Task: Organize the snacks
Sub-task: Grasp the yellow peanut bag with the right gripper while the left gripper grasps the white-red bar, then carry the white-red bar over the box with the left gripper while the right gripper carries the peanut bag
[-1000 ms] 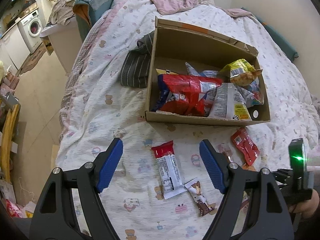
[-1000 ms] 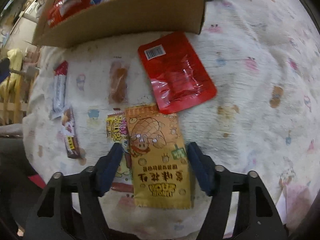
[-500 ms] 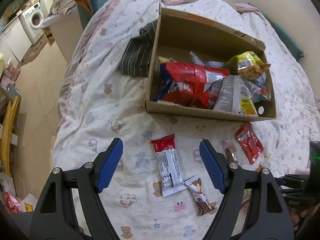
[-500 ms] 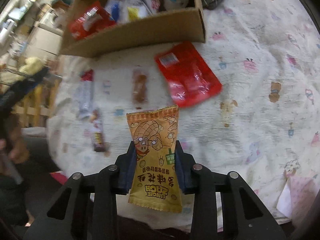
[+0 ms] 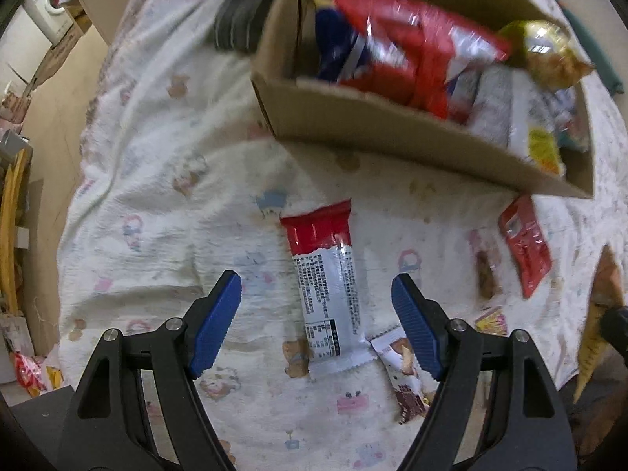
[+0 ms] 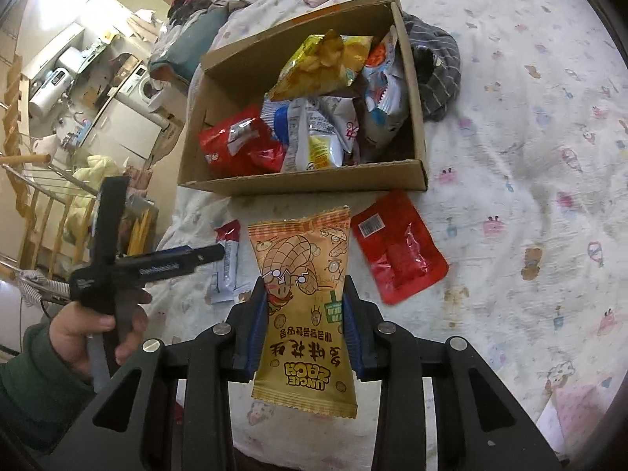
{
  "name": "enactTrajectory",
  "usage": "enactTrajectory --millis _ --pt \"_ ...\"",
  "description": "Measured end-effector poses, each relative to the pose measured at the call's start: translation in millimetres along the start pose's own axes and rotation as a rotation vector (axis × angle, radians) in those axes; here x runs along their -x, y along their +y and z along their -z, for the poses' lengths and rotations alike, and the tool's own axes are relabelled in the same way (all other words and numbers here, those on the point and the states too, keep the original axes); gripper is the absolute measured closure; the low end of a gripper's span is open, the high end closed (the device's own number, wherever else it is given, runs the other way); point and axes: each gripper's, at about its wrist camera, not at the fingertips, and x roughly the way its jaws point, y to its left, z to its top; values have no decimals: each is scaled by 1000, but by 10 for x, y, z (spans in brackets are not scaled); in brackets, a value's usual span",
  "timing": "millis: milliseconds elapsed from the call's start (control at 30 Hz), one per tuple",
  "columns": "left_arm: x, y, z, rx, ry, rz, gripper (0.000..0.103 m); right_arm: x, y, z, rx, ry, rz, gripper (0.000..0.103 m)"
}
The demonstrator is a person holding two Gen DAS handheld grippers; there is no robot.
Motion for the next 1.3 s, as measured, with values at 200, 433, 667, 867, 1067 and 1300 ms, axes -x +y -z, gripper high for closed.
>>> enactTrajectory --millis 200,433,667,867,1067,1300 --pt "-314 32 -81 39 78 2 28 3 10 3 14 -4 5 67" --pt "-387 29 -102 28 76 -40 72 27 -2 14 13 -14 16 67" --pt "-186 31 -53 -12 39 -24 76 -11 28 -2 25 -11 27 67" --pt "238 113 4 -17 -86 -34 76 -12 70 11 37 -13 30 67" --pt "724 162 114 -9 -212 24 76 116 80 -2 29 -70 14 67" --pt "1504 -6 -94 -55 -373 125 75 457 122 -166 -4 -186 -2 67"
